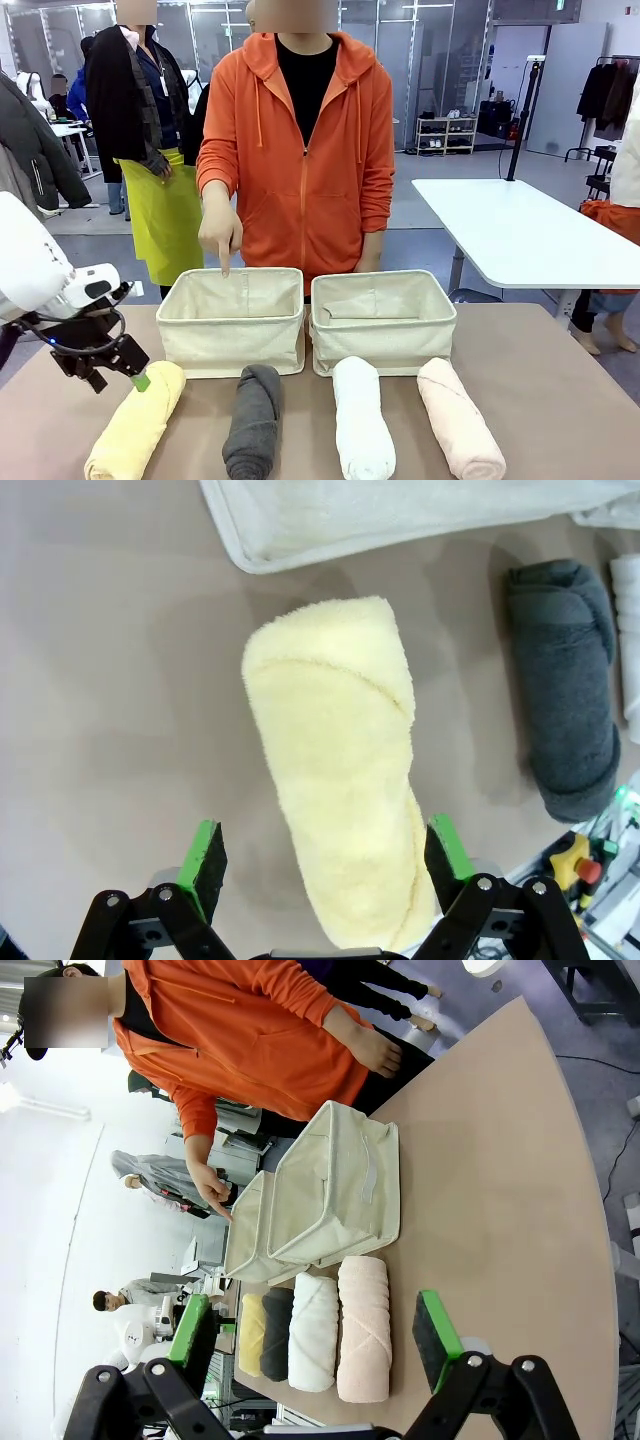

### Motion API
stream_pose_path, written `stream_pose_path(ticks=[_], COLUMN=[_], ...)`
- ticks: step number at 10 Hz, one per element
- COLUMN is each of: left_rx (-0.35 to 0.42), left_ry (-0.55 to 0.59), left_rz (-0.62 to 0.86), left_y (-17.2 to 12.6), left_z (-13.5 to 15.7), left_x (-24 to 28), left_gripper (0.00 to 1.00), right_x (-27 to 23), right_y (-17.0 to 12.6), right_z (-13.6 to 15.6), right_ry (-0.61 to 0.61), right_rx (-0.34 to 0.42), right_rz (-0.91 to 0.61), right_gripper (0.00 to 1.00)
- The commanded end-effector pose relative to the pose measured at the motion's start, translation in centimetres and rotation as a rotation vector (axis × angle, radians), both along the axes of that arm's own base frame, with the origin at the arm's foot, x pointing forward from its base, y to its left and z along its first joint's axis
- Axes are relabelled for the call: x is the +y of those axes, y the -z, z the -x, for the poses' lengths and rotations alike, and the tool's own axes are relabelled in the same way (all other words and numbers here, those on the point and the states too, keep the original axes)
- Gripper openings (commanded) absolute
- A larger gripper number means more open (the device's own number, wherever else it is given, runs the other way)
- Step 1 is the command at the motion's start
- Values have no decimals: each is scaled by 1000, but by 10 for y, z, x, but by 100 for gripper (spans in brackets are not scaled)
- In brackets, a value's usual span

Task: Divide the towels into two baskets.
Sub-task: Pick up one hotel-folded towel and place it in the Fabric basket indicated by the person.

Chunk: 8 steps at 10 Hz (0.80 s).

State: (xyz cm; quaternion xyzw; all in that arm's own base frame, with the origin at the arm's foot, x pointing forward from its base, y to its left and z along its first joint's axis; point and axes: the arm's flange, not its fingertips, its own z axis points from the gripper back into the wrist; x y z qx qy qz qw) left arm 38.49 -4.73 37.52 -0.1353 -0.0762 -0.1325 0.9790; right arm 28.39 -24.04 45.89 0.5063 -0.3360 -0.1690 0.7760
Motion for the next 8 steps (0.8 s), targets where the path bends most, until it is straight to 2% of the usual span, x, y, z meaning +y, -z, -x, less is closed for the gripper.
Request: stream_pose_path(ticks=[1, 4, 8], left_rx=[25, 69, 129], left_ry=[-19, -34, -16], left_rz=[-6, -12, -20], left_y=[16, 41, 59], left_z=[-13, -21, -22], left_x=[-9, -18, -26], left_gripper=[100, 100, 100], right_x=[0, 0, 0], right_y=[0, 0, 0], right_z=[1, 1, 1], right_ry=[-1, -1, -1], right_rx=[-27, -27, -27], right_rz=[1, 1, 1], right_gripper=[100, 100, 100])
